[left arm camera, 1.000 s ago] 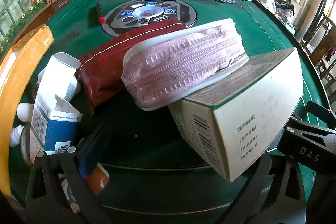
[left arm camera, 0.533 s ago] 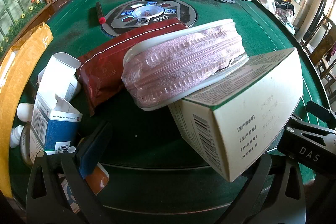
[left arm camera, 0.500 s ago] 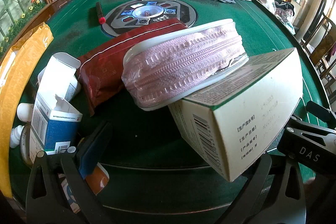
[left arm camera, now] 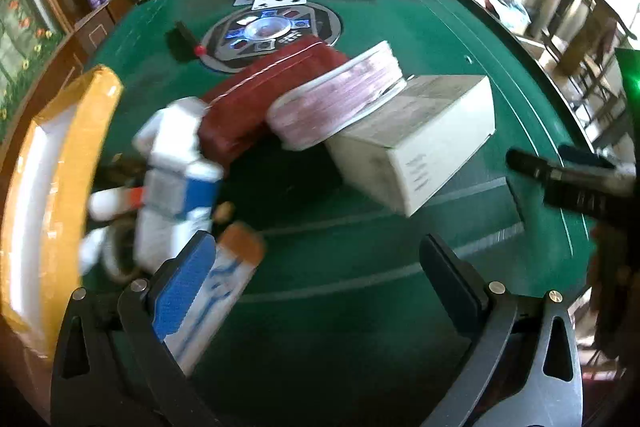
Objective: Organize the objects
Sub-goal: 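Grasp the white barcode label strip with the left gripper, then grasp the clear anime-sticker plastic box with the right gripper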
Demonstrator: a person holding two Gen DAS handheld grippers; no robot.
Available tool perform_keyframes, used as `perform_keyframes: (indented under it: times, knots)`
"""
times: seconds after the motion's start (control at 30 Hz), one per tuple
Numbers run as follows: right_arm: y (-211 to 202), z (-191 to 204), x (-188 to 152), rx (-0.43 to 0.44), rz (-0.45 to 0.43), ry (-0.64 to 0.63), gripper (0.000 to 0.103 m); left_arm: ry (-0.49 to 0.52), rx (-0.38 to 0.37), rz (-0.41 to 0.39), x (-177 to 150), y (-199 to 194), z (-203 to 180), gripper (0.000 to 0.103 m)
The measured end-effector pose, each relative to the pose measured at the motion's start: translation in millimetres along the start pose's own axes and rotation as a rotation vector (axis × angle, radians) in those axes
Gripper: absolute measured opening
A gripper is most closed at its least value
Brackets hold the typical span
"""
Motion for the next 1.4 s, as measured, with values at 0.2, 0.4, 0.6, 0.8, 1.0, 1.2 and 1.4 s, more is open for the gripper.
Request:
perform_keyframes:
  times: [0.2,0.4,0.6,0.8,1.0,1.2,1.4]
  knots:
    - [-20,4,2,0.021,-0.058,-0.023,0.103,0.012,0.104,0.068,-43,7,56,0.103]
    - [-25,25,7,0.038,-0.069,-0.082,0.103,-0.025,0.115,0.146,-58,33,84,0.086]
    - [-28,42,8,0.052,-0.072,-0.14,0.103,-0.003,0.078,0.139,-53,31,73,0.053]
    - [-33,60,7,0.127,-0.073,-0.171,0.103,0.022,0.055,0.145,-47,33,61,0.026]
    - [-36,84,2,0.173,-0.062,-0.237,0.103,0.015,0.024,0.131,-34,24,57,0.016]
    - [-38,107,5,0.222,-0.053,-0.304,0.103,-0.001,-0.017,0.126,-37,4,57,0.01]
    - [-33,159,16,0.376,-0.026,-0.382,0.101,-0.058,-0.086,0.143,-46,-6,69,0.01]
Point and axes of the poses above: each gripper's, at about its wrist camera, not at the fingertips, and y roughly the way its jaws point, z to its left, x to its top, the point moved 5 cm from there along y, roughly the way its jaws point, and after that the axes turned 6 degrees about x, right-handed, at the moved point
